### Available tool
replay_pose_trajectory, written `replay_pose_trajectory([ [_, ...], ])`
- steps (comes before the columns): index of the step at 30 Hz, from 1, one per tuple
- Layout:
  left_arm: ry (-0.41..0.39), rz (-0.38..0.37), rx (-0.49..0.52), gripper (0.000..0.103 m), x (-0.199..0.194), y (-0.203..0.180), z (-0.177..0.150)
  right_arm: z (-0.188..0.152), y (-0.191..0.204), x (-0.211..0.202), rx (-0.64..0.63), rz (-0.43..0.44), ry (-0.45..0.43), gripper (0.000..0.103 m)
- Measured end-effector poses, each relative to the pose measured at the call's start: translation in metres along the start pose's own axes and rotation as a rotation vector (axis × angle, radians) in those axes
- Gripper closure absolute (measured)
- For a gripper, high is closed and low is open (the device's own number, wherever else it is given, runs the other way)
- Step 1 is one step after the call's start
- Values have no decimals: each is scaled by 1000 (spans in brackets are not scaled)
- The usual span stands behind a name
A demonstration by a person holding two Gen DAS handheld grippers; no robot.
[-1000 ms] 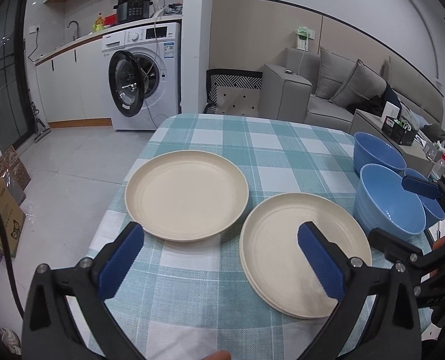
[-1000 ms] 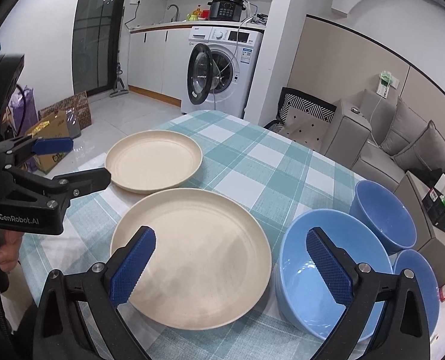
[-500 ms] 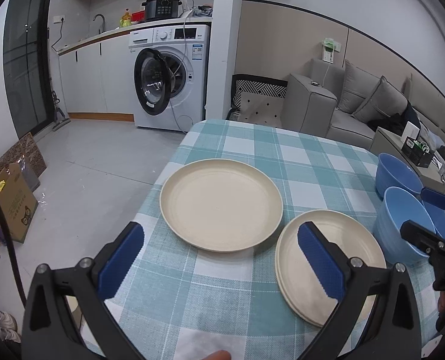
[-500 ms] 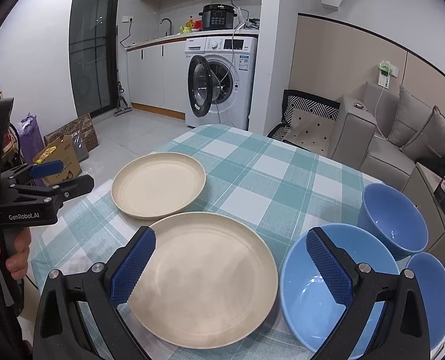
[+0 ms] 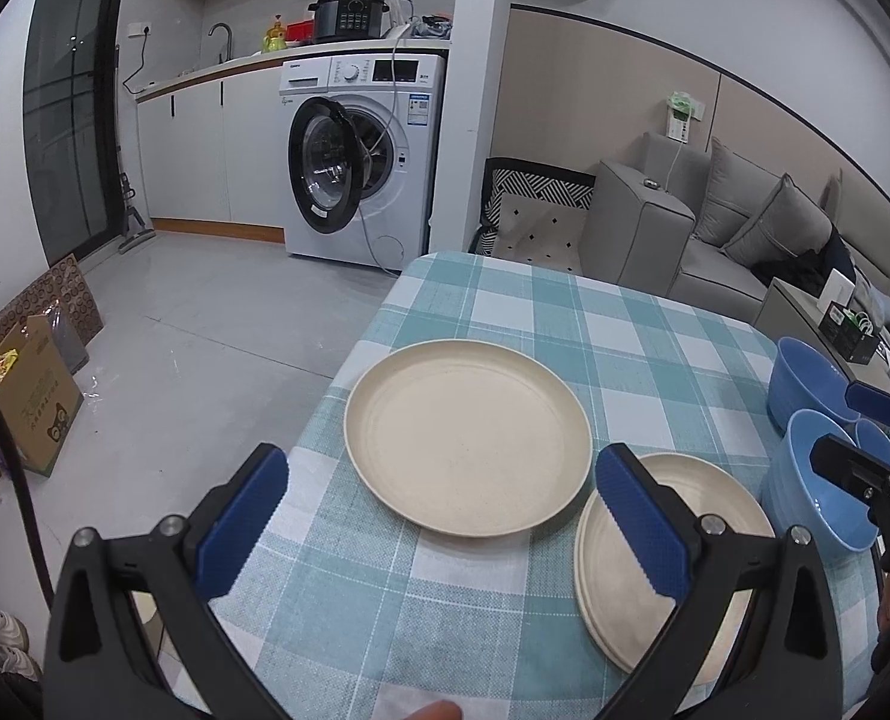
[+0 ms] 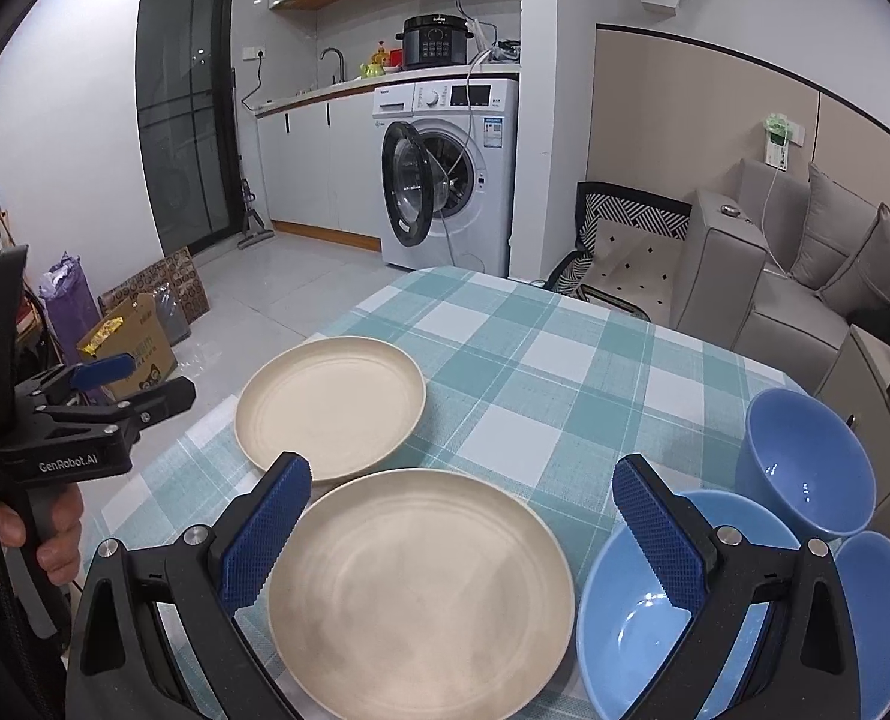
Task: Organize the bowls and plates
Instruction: 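Move both grippers toward the rim of the single cream plate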
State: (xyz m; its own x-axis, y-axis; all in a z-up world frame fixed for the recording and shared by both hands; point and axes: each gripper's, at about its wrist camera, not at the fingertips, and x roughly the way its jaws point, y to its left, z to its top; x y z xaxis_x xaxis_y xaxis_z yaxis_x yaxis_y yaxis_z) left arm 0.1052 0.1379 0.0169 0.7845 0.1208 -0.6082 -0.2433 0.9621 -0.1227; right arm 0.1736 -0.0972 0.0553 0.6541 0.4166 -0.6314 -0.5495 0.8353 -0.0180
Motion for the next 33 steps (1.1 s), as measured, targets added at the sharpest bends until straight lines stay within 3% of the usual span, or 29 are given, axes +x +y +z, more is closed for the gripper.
replay_pose_trajectory([
  [19, 23, 43, -26, 0, 31, 13, 23, 32, -5, 37, 15, 25, 42, 1],
  [33, 75, 52, -70, 0, 58, 25, 18, 45, -7, 74, 21, 45, 92, 1],
])
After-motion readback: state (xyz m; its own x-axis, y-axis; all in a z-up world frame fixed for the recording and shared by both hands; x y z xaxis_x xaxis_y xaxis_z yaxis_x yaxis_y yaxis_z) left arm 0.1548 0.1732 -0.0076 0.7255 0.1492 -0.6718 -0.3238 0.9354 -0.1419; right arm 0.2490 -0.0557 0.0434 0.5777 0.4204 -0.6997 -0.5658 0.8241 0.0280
